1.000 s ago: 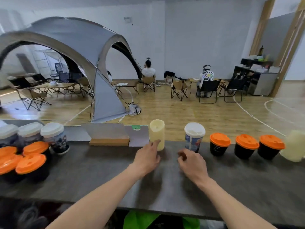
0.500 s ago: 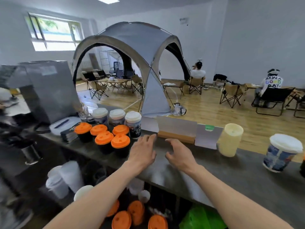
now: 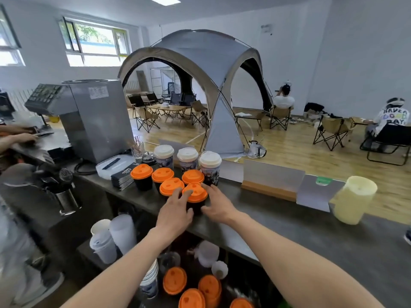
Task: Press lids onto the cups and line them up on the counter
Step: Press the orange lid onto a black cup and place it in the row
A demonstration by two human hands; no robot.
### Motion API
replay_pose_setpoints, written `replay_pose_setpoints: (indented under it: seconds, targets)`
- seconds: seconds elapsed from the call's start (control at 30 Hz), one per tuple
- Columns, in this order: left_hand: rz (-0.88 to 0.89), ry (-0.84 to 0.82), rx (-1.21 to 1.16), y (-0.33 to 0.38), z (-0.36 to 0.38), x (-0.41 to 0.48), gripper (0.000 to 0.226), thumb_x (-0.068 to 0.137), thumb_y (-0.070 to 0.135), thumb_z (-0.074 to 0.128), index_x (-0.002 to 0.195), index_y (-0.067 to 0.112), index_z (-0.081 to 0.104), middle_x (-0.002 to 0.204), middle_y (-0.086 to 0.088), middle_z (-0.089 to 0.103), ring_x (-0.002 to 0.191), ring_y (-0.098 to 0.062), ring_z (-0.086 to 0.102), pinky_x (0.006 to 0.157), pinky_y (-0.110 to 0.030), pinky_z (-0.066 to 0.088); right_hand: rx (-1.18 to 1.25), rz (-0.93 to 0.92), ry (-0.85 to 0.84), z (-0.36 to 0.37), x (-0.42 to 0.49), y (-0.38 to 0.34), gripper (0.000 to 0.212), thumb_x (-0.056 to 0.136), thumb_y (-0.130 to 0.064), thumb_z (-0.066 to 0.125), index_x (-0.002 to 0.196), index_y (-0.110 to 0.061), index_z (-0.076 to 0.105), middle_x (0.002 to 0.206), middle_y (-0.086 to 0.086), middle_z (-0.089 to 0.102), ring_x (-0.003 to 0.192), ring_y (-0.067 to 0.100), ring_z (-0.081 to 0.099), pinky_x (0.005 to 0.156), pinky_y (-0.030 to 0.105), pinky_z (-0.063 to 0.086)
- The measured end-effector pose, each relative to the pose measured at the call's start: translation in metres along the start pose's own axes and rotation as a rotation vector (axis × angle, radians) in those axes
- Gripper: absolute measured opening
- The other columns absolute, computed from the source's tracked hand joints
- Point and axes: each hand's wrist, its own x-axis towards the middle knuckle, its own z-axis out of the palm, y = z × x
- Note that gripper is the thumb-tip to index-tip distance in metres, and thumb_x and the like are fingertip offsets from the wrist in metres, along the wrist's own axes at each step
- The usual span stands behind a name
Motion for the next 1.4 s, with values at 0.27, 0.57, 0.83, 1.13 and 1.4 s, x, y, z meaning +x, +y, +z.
replay_pose_setpoints:
  seconds: [0.27, 0.57, 0.83, 1.13, 1.4]
  targets:
    - [0.062, -0.002, -0.196, 0.034, 0.021, 0.005, 0.063, 0.092, 0.019, 0.061, 0.151, 0.025, 0.040, 0.159, -0.002, 0.026, 0.131, -0.030, 0.052, 0.100, -0.042, 0.052, 0.057, 0.036, 0.073, -0.015, -0.020, 0.018, 0.084, 0.082, -0.021, 0.065, 0.157, -0.018, 0.028, 0.163, 0.010, 0.027, 0.152, 0.024, 0.024, 0.123, 0.035, 0.023]
    - [0.379, -0.127, -0.341, 0.213, 0.075, -0.005, 0.060, 0.089, 0.016, 0.059, 0.146, 0.028, 0.046, 0.152, 0.000, 0.039, 0.130, -0.026, 0.052, 0.103, -0.038, 0.047, 0.073, 0.286, 0.425, -0.108, -0.159, 0.140, 0.074, 0.072, -0.018, 0.056, 0.146, -0.016, 0.049, 0.143, 0.008, 0.053, 0.134, 0.023, 0.049, 0.114, 0.031, 0.036]
    - [0.597, -0.305, -0.398, 0.357, 0.123, -0.061, 0.061, 0.090, 0.015, 0.055, 0.146, 0.033, 0.040, 0.152, 0.001, 0.037, 0.128, -0.029, 0.054, 0.105, -0.044, 0.049, 0.054, 0.504, 0.561, -0.172, -0.299, 0.224, 0.066, 0.075, -0.019, 0.059, 0.140, -0.023, 0.054, 0.134, 0.002, 0.059, 0.124, 0.019, 0.057, 0.108, 0.036, 0.045]
    - [0.654, -0.285, -0.343, 0.380, 0.140, -0.087, 0.067, 0.080, 0.011, 0.057, 0.144, 0.029, 0.044, 0.152, 0.003, 0.038, 0.127, -0.026, 0.054, 0.101, -0.040, 0.050, 0.084, 0.477, 0.549, -0.169, -0.351, 0.246, 0.064, 0.075, -0.015, 0.059, 0.138, -0.027, 0.054, 0.130, -0.003, 0.057, 0.112, 0.012, 0.061, 0.100, 0.036, 0.051]
    - [0.632, -0.163, -0.149, 0.397, 0.127, -0.079, 0.081, 0.090, 0.036, 0.046, 0.160, 0.009, 0.016, 0.167, -0.010, 0.021, 0.153, -0.027, 0.023, 0.125, -0.039, 0.023, -0.190, 0.429, 0.553, -0.186, -0.342, 0.246, 0.081, 0.087, -0.015, 0.052, 0.160, -0.020, 0.018, 0.167, -0.003, 0.018, 0.153, 0.015, 0.019, 0.119, 0.032, 0.030]
